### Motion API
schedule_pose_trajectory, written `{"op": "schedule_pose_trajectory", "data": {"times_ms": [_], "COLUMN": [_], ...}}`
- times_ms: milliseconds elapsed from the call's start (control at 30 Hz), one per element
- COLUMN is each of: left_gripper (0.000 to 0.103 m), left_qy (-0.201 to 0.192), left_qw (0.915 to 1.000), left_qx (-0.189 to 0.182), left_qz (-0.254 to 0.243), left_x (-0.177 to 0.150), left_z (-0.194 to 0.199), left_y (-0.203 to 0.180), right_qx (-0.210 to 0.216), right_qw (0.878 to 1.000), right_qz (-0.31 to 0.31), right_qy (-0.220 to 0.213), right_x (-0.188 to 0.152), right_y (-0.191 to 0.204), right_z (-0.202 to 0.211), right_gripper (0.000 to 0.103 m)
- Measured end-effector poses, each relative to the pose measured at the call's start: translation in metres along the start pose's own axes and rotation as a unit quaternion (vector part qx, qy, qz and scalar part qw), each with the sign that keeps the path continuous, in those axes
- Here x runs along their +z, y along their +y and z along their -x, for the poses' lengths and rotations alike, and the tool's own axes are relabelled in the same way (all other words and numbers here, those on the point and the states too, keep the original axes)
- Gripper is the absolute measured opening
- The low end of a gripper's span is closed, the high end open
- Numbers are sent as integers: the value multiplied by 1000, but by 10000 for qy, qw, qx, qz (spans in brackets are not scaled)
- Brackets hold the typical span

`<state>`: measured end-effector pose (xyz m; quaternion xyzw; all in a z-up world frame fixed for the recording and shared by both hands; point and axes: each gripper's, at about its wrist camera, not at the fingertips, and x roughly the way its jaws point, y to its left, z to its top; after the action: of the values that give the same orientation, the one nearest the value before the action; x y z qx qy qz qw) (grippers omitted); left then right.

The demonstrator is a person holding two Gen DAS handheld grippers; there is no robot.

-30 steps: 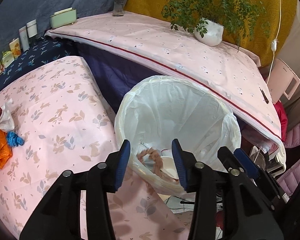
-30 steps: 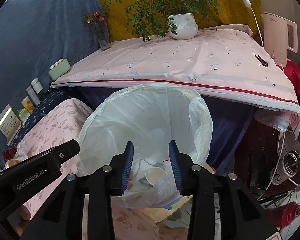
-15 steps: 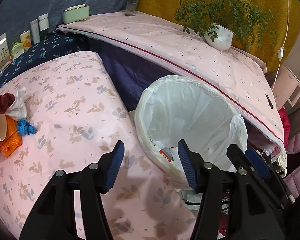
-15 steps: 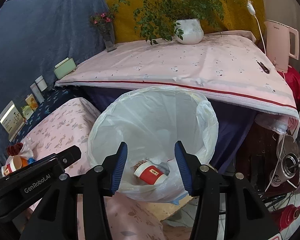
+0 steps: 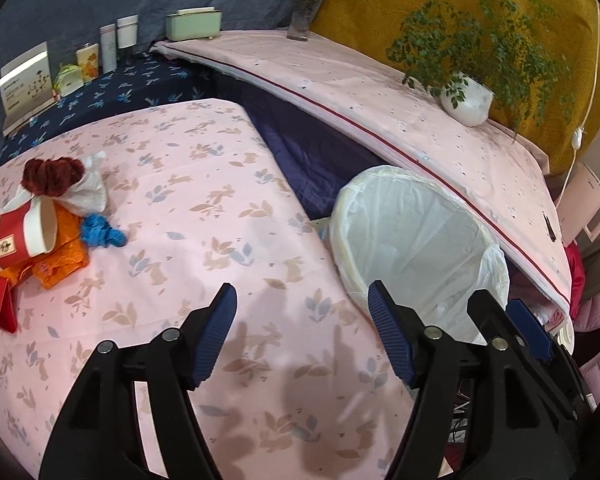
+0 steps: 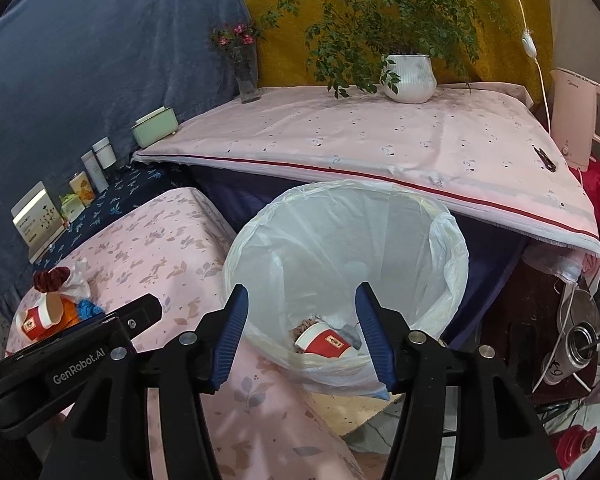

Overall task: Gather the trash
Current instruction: 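Move both open tools back toward the remaining items on the table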

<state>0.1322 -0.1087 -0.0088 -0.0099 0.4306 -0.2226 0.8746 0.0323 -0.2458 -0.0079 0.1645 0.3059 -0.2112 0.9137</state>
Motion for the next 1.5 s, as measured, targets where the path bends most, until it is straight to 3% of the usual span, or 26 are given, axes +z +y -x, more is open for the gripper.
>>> {"op": "schedule_pose_trajectory", "data": {"times_ms": [500, 767, 1200, 1500], "left_gripper": [70, 87, 93, 95], "left_qy": [-62, -319, -370, -453], "left_qw": [9984, 9937, 9793, 9606], "left_qx": [274, 871, 1584, 1915], "left_qz": [487, 633, 1207, 1965], "left_x": [-9, -16, -37, -42], "left_z": [18, 35, 62, 83], "left_y": [53, 85, 166, 229], "right_qx": [231, 376, 762, 1020], "right_qw": [9989, 9973, 9909, 9850], "right_qz": [397, 621, 1069, 1336], "right_qy": [39, 86, 283, 400], "right_x": [-10, -18, -37, -47], "right_y": [46, 74, 131, 171], "right_z": [8, 9, 8, 5], "right_gripper": [58, 62, 62, 62]}}
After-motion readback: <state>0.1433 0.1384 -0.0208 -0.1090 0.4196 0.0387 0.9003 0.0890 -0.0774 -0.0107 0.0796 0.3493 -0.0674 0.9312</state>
